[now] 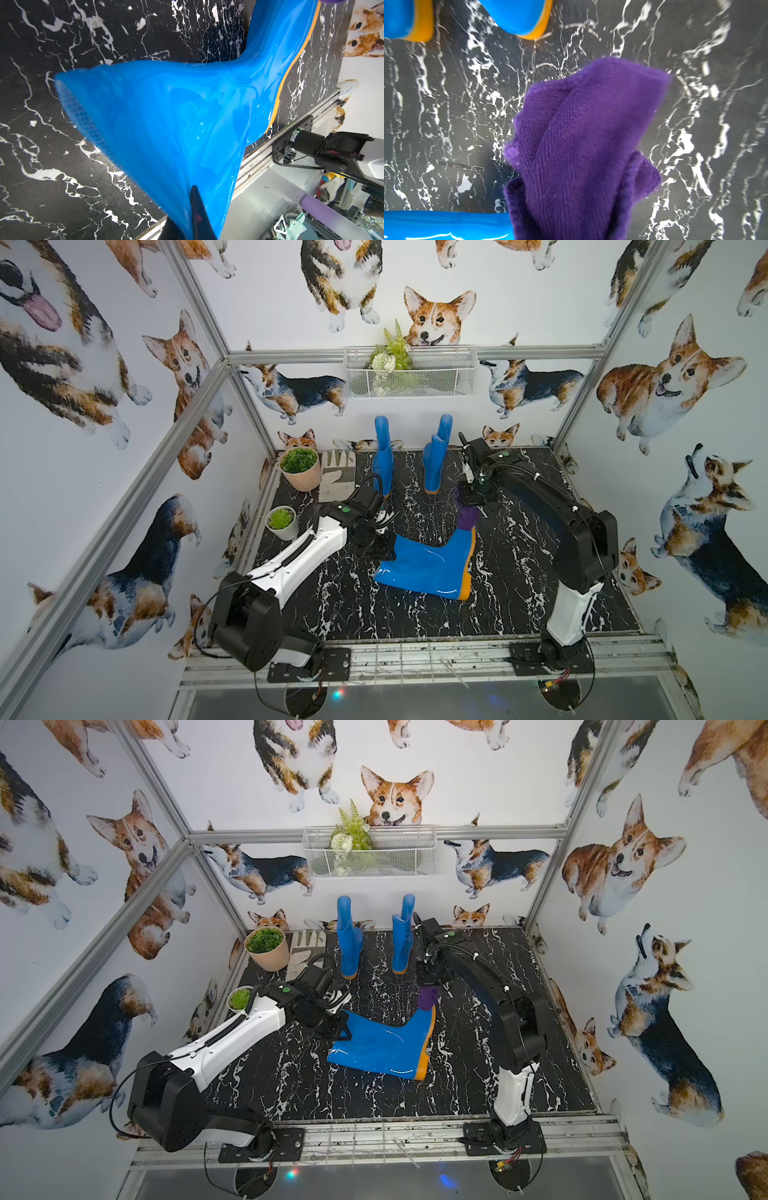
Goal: Wipe the rubber boots with a cloth
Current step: Wipe the dirt off the rubber boot.
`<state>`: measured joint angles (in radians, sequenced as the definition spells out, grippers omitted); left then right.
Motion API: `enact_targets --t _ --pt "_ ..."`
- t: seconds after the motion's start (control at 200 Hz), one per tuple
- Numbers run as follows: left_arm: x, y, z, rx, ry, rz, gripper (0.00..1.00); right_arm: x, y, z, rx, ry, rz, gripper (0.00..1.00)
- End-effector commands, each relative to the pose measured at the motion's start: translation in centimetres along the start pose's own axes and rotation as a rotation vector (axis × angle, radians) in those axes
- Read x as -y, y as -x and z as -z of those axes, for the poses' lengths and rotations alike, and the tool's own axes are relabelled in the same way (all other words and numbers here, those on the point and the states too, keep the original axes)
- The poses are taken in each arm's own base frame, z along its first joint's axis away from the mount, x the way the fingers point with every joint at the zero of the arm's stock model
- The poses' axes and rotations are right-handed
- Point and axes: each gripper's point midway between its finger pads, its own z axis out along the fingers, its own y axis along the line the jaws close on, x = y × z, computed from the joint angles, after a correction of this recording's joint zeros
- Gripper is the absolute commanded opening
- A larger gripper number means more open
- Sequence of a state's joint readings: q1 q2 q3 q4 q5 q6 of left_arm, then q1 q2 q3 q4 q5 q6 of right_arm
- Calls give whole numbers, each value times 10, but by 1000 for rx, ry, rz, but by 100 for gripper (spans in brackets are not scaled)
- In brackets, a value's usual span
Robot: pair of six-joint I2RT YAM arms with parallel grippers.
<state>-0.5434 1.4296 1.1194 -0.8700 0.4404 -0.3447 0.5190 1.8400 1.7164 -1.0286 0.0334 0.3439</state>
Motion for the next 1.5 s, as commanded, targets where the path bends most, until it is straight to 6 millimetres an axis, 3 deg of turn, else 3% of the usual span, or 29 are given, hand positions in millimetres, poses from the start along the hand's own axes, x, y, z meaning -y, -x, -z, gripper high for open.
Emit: enact_targets --t 0.0,0.06,0.155,0.255,0.37,0.435,0.531,0.596,0.686,0.821,0.941,1.116,1.281,1.402,1.497 --pt "1 -1 -2 1 -13 10 0 -62 -28 3 -17 93 89 0" --pt "0 2 -4 -2 -12 15 0 -96 -55 -9 -86 151 141 0" --pt "-1 2 -7 -13 -4 24 0 -113 -81 -30 -174 174 169 0" --pt "-1 1 -4 -9 -3 23 0 -88 -79 -48 -198 111 149 0" --pt "-1 1 -1 -1 1 21 0 -45 -59 -59 -208 193 -33 0" --pt "-1 1 -1 3 4 32 0 -16 -41 -50 -169 216 -144 0" --pt "-3 1 -3 16 6 60 0 14 -9 -11 1 174 -192 0" --pt "-4 2 -8 23 -6 86 0 22 5 16 109 164 -203 0" --pt "-4 6 -19 33 -36 138 0 15 4 32 170 228 -237 0" --pt "-6 17 -26 83 -51 209 0 1 -24 28 159 287 -267 0" --pt "-5 25 -24 115 -77 237 0 -27 -58 17 113 314 -198 0" --pt "-6 31 -23 128 -88 262 0 -37 -134 -27 -86 258 -175 0" --pt "-10 32 -22 164 -90 296 0 -60 -193 -26 -126 281 -102 0" --pt "-8 34 -26 153 -113 302 0 -79 -215 -22 -136 299 -5 0" --pt "-3 37 -27 152 -140 297 0 -57 -209 -29 -131 199 28 0"
